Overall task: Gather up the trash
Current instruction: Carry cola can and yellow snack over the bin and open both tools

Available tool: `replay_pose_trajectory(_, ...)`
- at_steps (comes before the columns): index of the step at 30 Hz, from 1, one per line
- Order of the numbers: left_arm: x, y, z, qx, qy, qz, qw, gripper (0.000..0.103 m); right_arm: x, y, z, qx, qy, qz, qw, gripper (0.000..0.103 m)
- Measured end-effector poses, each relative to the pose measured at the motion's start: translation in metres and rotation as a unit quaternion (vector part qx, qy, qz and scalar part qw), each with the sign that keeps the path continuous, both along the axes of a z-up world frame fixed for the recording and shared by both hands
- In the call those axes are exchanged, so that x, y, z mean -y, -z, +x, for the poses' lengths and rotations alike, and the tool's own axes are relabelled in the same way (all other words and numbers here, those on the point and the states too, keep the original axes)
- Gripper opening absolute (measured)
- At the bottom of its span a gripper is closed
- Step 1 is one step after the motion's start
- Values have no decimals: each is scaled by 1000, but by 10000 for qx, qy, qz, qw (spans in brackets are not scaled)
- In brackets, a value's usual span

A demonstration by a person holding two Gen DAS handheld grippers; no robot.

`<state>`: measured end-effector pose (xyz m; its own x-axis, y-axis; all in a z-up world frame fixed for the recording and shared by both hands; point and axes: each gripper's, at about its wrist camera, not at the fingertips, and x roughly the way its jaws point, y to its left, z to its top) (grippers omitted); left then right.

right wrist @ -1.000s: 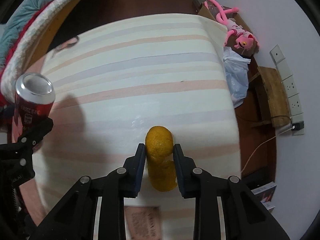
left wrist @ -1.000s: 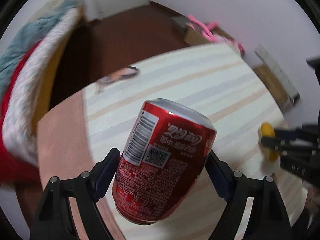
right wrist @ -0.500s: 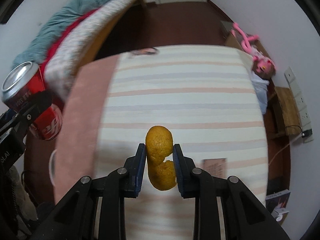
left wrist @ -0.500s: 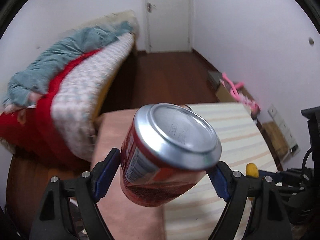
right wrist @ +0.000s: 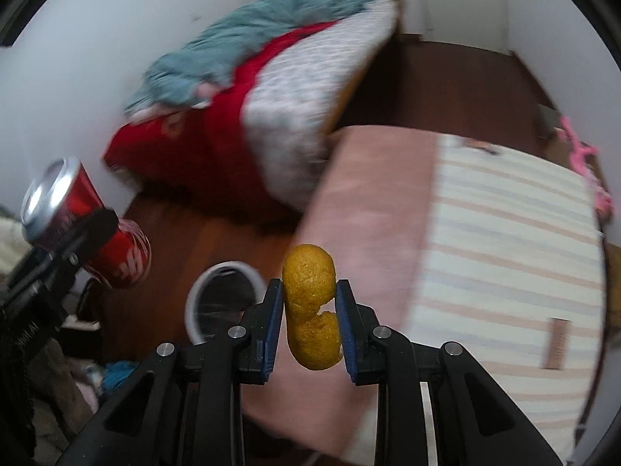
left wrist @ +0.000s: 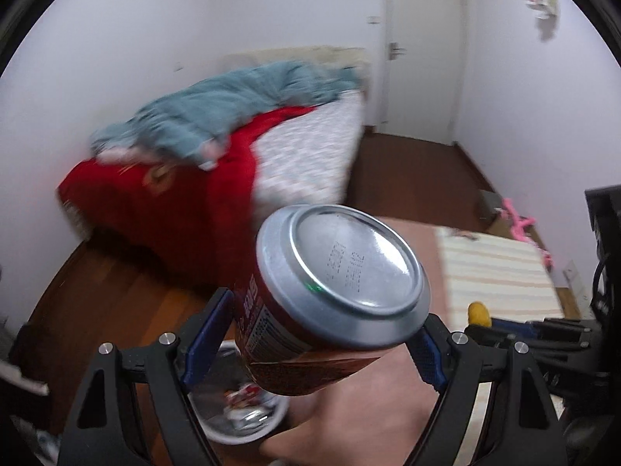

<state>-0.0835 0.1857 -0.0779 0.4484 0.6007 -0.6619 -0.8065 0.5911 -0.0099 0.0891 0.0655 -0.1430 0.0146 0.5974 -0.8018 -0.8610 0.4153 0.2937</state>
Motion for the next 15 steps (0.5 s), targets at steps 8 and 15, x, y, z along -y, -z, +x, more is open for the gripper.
replay_pose_trajectory(8, -72, 64, -104, -261, -885, -824, 9923, 82, -111, 58, -105, -274, -893, -445, 9946, 28)
replay_pose_trajectory(15, -153, 163, -141, -79, -1020, -2519, 9623, 82, -184, 127, -141, -341, -1183, -1091, 9864, 28)
